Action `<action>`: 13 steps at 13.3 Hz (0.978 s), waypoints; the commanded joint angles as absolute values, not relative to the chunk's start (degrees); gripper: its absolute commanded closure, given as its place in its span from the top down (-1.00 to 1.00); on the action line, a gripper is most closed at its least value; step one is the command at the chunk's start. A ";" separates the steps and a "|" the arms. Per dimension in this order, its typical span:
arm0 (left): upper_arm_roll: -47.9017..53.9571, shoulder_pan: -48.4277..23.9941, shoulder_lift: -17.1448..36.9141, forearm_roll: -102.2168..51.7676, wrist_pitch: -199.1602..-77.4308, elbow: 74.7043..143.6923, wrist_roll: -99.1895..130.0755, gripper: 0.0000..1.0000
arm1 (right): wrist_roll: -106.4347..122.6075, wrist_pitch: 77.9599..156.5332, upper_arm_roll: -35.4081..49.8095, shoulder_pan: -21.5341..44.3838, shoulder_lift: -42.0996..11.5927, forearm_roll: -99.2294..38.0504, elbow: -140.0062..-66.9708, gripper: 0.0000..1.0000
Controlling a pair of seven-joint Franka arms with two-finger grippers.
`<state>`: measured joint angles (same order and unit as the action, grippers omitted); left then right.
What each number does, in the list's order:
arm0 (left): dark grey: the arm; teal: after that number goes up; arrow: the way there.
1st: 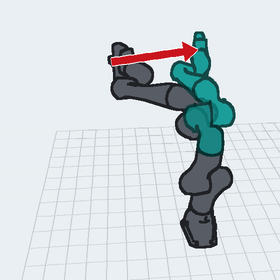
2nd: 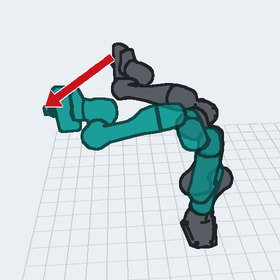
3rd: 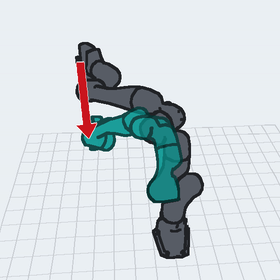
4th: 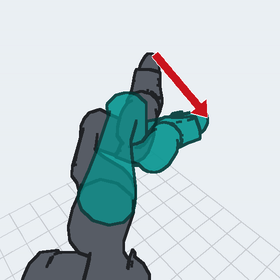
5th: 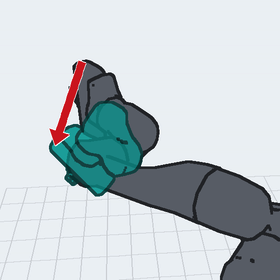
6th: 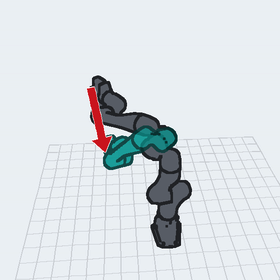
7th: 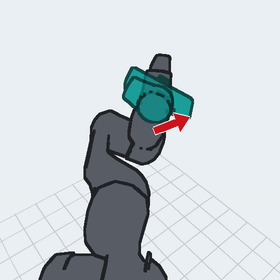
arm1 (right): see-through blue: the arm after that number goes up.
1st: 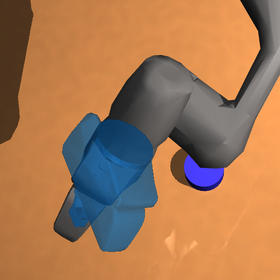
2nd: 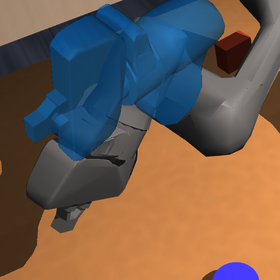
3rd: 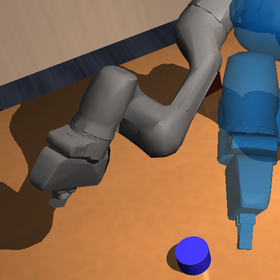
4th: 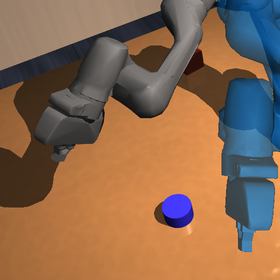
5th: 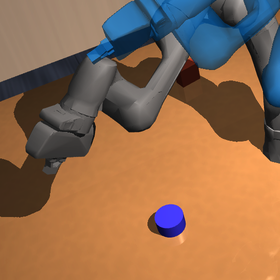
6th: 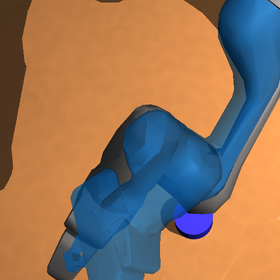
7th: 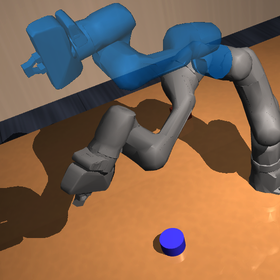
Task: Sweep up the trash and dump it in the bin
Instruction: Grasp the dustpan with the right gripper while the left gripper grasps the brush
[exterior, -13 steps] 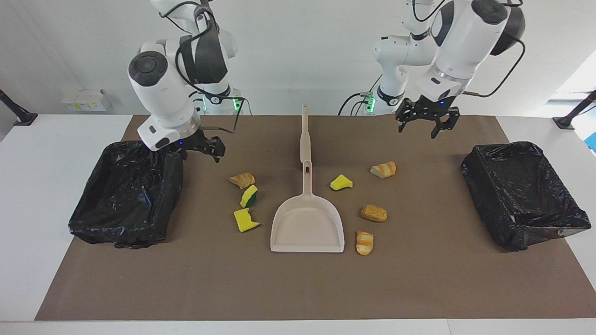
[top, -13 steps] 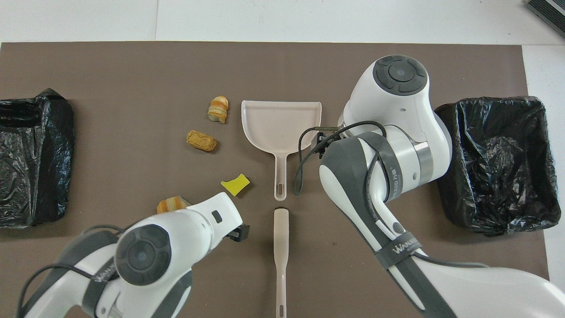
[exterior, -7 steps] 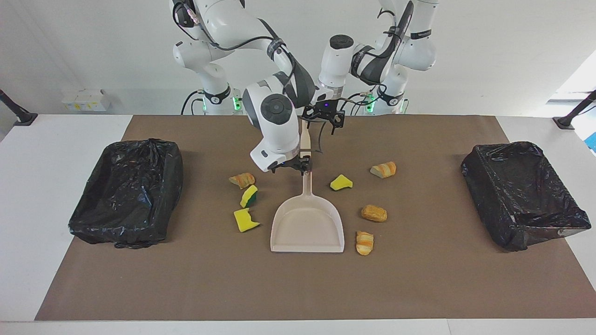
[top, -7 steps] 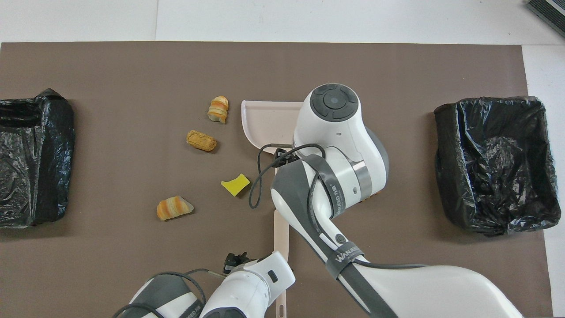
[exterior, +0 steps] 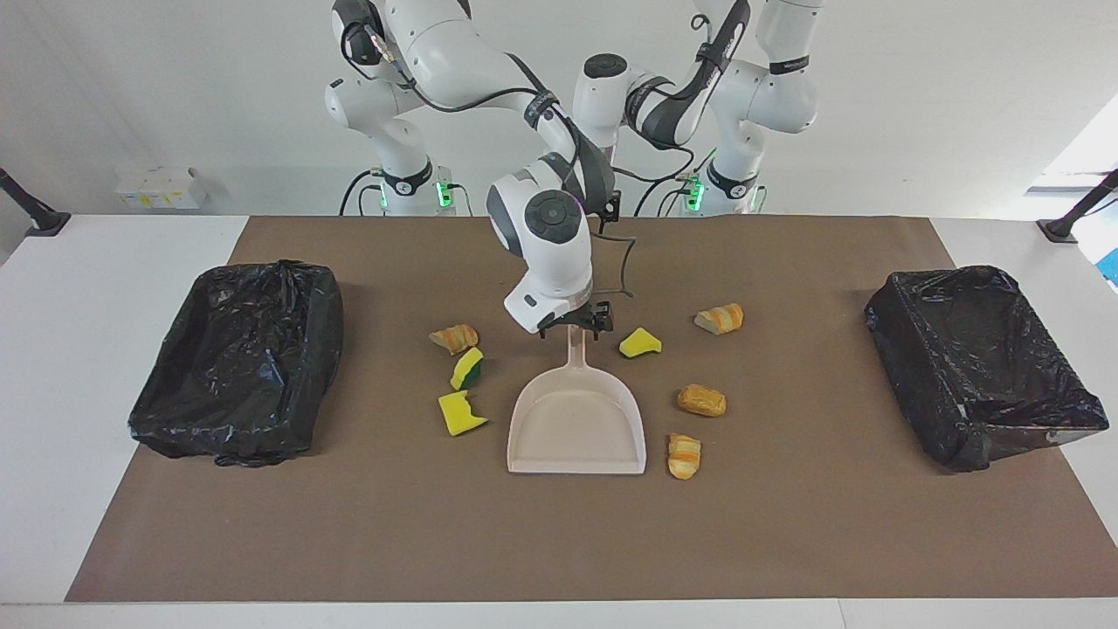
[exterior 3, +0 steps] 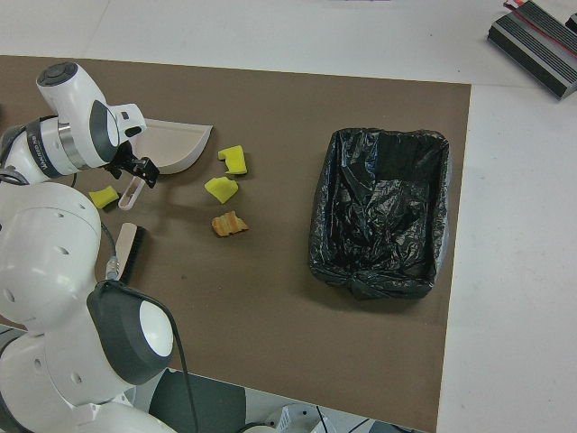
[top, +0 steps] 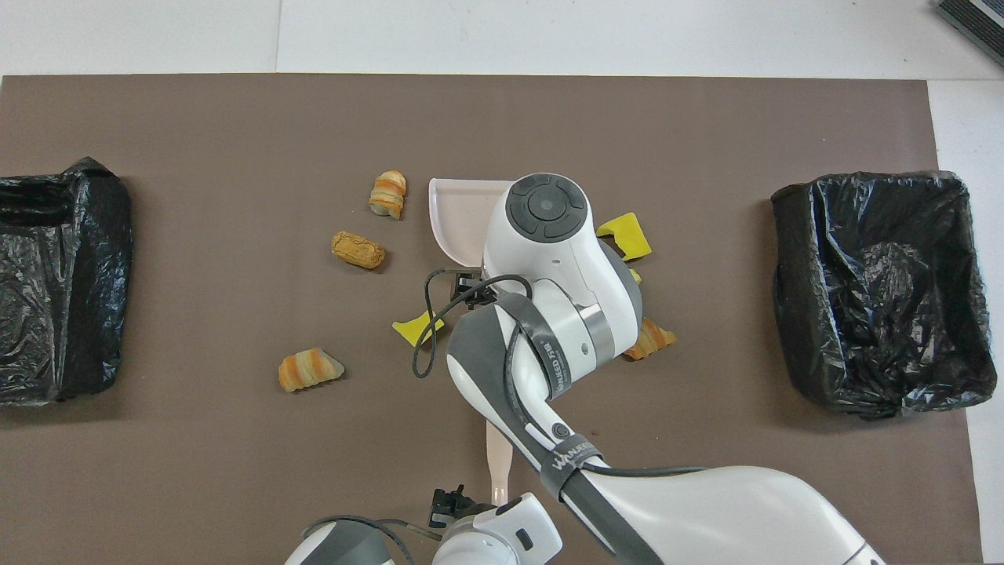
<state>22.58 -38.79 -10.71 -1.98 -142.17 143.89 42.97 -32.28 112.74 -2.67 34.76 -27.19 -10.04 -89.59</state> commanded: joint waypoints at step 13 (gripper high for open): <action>21.97 -41.13 -7.38 1.58 -145.11 144.76 46.58 -0.62 | -16.56 113.47 -3.25 33.40 -23.22 -10.20 -91.67 -1.00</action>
<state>22.65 -40.21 -6.98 -0.17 -144.36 143.91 45.16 -21.71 113.60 -3.15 34.79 -26.60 -10.15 -91.00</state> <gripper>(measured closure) 0.317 0.687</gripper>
